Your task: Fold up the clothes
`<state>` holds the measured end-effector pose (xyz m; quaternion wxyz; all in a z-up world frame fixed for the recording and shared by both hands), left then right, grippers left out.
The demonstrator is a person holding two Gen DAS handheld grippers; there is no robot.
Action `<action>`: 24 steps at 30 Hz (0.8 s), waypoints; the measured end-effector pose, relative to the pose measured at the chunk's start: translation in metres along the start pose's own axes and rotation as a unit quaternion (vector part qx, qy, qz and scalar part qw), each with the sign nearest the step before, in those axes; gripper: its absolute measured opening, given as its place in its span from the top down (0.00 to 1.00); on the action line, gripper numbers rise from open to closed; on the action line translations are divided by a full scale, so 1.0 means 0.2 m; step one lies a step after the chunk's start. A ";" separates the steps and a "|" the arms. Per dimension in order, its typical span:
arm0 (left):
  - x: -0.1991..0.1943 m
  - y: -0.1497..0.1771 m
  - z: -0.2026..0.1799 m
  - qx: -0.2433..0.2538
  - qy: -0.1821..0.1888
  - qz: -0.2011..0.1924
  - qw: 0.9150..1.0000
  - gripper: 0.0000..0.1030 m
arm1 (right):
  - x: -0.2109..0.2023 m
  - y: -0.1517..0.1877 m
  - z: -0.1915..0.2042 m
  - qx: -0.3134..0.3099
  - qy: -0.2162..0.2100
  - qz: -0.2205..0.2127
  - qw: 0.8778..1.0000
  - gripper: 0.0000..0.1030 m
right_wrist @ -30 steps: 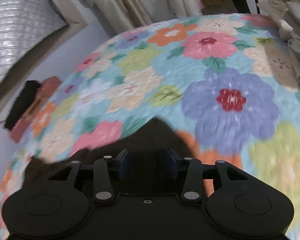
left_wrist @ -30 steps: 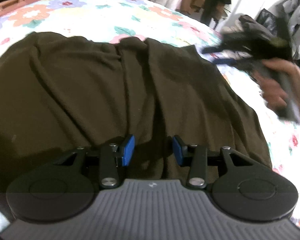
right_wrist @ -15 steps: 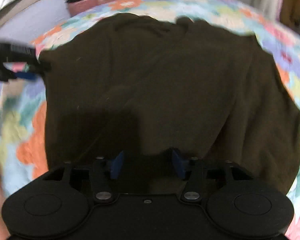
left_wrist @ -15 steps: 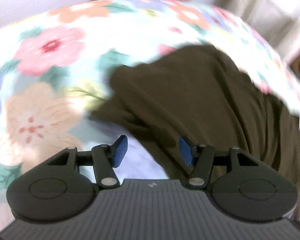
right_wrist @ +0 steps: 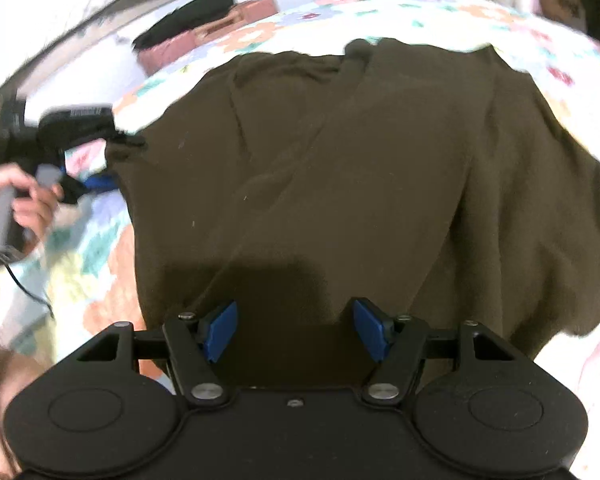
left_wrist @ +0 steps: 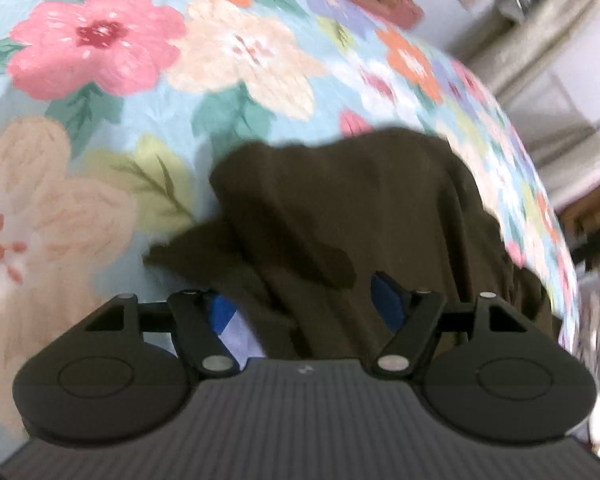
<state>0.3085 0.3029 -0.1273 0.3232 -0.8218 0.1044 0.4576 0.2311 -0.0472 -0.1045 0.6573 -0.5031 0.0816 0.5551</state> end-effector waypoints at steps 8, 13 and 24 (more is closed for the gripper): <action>-0.06 -0.03 -0.11 0.074 0.021 -0.056 0.995 0.94 | -0.13 -0.01 -0.09 0.116 -0.034 -0.064 0.991 0.32; -0.30 0.02 -0.39 0.122 0.117 -0.098 0.981 0.94 | -0.20 0.00 -0.21 0.099 -0.010 -0.065 0.993 0.32; -0.79 1.00 -1.07 0.370 0.257 -0.033 0.892 0.94 | -0.33 -0.09 -0.47 0.160 -0.027 -0.125 0.979 0.32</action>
Point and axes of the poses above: each gripper's, at about its wrist camera, not at the fingertips, and x roughly the way its jaws point, z to its left, y to its underside, the point moved 10 cm from there along x, roughly the way its jaws point, and after that the axes turned 11 degrees about -y, right-handed, at the moved point
